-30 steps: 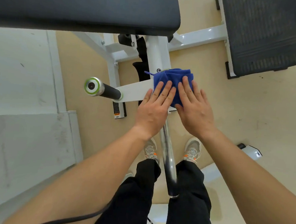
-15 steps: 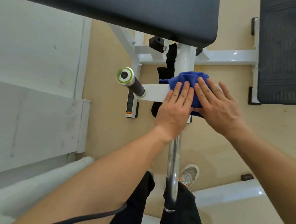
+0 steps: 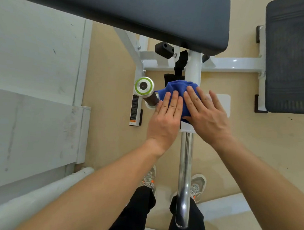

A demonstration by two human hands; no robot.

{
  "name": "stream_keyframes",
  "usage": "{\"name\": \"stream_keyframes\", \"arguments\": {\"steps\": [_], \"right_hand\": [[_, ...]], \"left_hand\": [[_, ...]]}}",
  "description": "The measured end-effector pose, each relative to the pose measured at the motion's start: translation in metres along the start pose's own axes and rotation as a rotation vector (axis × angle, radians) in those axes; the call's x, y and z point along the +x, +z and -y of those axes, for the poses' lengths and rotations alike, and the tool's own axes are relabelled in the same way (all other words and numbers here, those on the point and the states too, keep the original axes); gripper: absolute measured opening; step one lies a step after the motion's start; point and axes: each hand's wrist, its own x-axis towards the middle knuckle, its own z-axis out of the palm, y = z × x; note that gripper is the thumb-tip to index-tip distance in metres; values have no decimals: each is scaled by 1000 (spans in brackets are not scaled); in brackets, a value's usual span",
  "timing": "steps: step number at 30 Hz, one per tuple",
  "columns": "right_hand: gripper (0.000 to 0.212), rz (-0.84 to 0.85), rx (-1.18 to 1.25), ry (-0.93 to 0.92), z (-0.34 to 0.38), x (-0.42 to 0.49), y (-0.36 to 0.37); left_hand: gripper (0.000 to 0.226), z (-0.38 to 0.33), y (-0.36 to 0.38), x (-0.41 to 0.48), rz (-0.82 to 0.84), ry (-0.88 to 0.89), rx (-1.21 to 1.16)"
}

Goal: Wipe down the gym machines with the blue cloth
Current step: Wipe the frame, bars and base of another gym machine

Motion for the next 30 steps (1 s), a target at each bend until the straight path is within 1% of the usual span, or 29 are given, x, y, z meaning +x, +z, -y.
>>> {"name": "stream_keyframes", "arguments": {"steps": [3,5,7,9,13,15,17,19,21,23,25,27,30], "right_hand": [[52,-38,-14,24,-6,-10,-5],[43,-78,-18,72,-8,-18,-12],[31,-63,-10,134,-2,-23,-21],[20,-43,15,178,12,-25,-33],[15,18,102,242,63,-34,-54],[14,99,142,230,97,-39,-60],[18,244,197,203,129,-39,-58],[23,368,235,154,157,-31,-54],[30,410,250,92,180,-15,-48],[32,436,245,49,200,4,-39],[22,481,270,22,217,23,-21],[9,508,319,35,232,40,2],[12,476,340,41,247,66,36]], "left_hand": [[44,-15,-3,6,20,5,-76],[43,-18,-10,8,43,29,-133],[45,-18,-18,7,92,49,-200],[46,-14,-27,-1,162,57,-261],[44,9,-38,-37,229,37,-391],[47,32,-42,-65,323,-36,-447],[49,61,-43,-94,508,-177,-446],[41,95,-41,-120,651,-320,-416],[37,127,-37,-141,742,-437,-373],[42,152,-33,-154,771,-562,-398],[45,172,-28,-159,748,-658,-466],[47,191,-20,-158,717,-685,-526],[52,217,3,-158,682,-652,-600]]}}
